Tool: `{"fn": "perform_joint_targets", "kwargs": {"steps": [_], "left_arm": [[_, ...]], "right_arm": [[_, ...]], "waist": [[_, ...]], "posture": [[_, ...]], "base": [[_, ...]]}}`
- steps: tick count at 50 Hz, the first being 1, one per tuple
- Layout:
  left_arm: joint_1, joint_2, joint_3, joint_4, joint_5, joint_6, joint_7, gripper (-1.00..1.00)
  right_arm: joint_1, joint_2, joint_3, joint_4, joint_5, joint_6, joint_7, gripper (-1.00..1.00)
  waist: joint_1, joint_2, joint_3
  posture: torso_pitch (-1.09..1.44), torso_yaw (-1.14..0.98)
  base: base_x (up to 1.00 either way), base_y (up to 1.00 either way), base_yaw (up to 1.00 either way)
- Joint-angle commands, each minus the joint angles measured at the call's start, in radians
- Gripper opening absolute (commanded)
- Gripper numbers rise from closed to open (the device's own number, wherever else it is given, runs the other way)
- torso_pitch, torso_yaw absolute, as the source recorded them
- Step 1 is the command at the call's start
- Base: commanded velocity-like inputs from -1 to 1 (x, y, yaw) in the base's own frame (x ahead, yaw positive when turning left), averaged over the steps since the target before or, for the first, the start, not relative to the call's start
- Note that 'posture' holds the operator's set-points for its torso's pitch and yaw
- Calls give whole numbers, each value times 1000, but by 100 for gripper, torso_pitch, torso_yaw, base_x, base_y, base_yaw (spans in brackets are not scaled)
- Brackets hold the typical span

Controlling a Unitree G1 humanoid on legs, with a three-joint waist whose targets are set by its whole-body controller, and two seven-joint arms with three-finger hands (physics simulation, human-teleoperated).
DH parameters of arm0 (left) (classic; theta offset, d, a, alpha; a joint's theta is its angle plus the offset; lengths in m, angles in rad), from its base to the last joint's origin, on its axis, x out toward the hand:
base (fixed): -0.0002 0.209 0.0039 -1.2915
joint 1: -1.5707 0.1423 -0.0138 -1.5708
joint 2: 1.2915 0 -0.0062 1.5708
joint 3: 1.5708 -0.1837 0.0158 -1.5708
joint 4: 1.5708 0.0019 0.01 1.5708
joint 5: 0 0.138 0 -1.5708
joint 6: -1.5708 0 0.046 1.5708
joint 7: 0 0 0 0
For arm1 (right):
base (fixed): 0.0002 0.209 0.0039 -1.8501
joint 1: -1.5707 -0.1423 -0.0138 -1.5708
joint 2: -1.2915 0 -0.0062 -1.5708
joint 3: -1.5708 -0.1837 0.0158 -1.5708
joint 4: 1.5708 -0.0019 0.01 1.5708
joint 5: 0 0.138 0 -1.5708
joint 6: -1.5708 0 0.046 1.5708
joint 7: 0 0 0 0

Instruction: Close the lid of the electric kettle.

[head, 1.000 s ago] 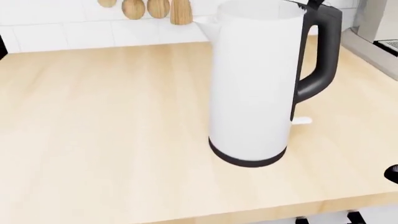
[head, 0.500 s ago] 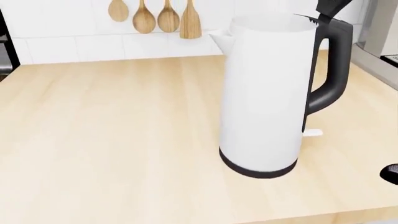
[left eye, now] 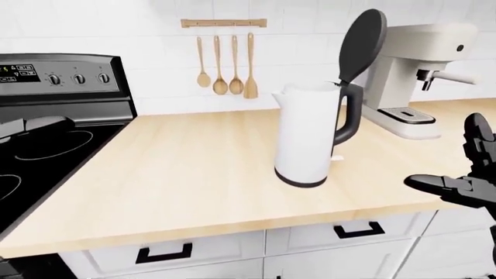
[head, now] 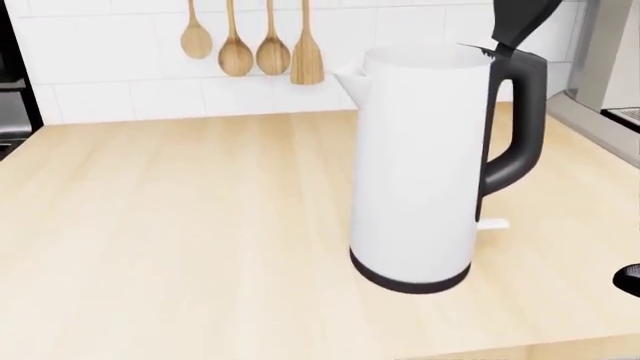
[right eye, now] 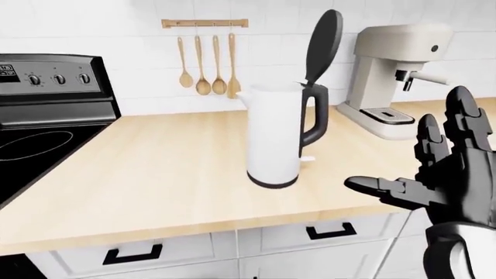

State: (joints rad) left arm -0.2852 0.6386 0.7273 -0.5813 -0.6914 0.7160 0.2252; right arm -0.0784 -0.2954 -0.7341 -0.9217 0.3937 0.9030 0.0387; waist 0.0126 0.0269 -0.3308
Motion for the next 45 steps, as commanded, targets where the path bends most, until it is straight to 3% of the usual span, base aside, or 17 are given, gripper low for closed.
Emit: {"fn": "perform_joint_targets", "kwargs": {"steps": [1,31,37,38,45], "left_arm": [[-20,17,2,-12,6,-26,-7,100],[-20,12,5,-24,-4,-8,-9,100],[-22,13,1,-28,-5,-3,-5,100],[-23,12,-2,-27,-2,-5,-5,100],[-22,9,-3,-32,-3,-1,-4,100]], "right_arm": [[-17,-11,2,-14,-1,-33,3,100],[-27,-52,-34,-22,30,0,-13,100],[-21,-117,-93,-8,-14,42,67,100],[-42,-144,-124,-17,0,88,82,100],[-22,-232,-197,-18,-91,151,261,100]], "waist": [[0,3,6],[2,1,6],[4,-2,7],[4,-2,8],[4,-7,9]], "posture": [[-52,0],[-52,0],[-52,0],[-52,0],[-52,0]], "base": [[0,0,0],[0,0,0],[0,0,0],[0,0,0],[0,0,0]]}}
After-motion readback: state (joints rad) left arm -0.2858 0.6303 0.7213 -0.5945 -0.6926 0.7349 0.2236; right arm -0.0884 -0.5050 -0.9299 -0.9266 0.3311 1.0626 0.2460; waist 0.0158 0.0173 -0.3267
